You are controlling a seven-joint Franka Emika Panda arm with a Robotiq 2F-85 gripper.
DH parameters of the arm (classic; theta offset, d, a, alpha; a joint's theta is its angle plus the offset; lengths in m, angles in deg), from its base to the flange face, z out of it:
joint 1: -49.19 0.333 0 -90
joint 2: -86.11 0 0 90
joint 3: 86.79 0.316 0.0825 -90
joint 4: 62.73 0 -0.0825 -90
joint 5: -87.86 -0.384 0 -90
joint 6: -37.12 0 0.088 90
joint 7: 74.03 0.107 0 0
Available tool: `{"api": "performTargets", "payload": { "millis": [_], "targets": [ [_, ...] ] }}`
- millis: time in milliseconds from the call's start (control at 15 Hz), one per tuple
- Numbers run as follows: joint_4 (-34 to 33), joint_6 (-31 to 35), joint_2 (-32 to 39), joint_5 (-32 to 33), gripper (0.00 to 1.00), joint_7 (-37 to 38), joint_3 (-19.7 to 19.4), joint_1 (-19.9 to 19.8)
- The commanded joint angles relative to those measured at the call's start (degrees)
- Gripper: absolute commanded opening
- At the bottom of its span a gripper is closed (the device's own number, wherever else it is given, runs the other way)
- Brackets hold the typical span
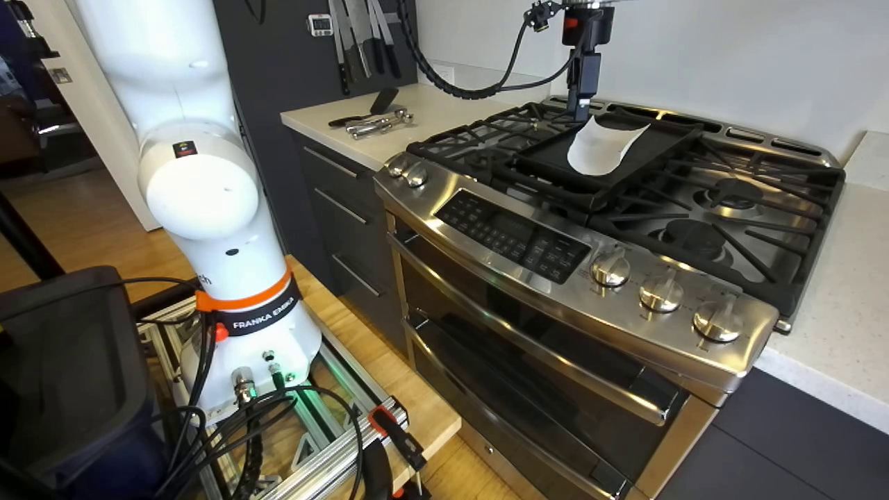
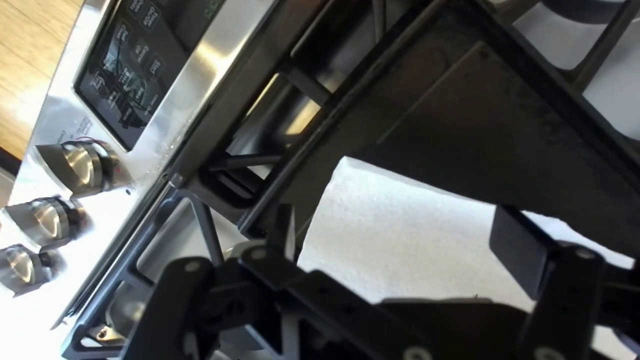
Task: User the paper towel to wipe the black baking sheet
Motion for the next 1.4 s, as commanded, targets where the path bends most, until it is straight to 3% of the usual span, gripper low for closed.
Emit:
{"api": "performTargets", "payload": {
  "millis": [0,267,667,1333],
  "targets": [
    [-0.4,-1.2,1.0,-1.6,1.0,-1.4,-1.1,1.1],
    [-1.3,3.7,4.6,-1.5,1.0,6.2,-1.5,1.6],
    [-1.0,15.9,8.9,-3.0,1.0,12.7,-2.2,2.0],
    [-3.1,19.2,14.0,-6.9,1.0,16.4,-2.9,2.7]
  ]
}}
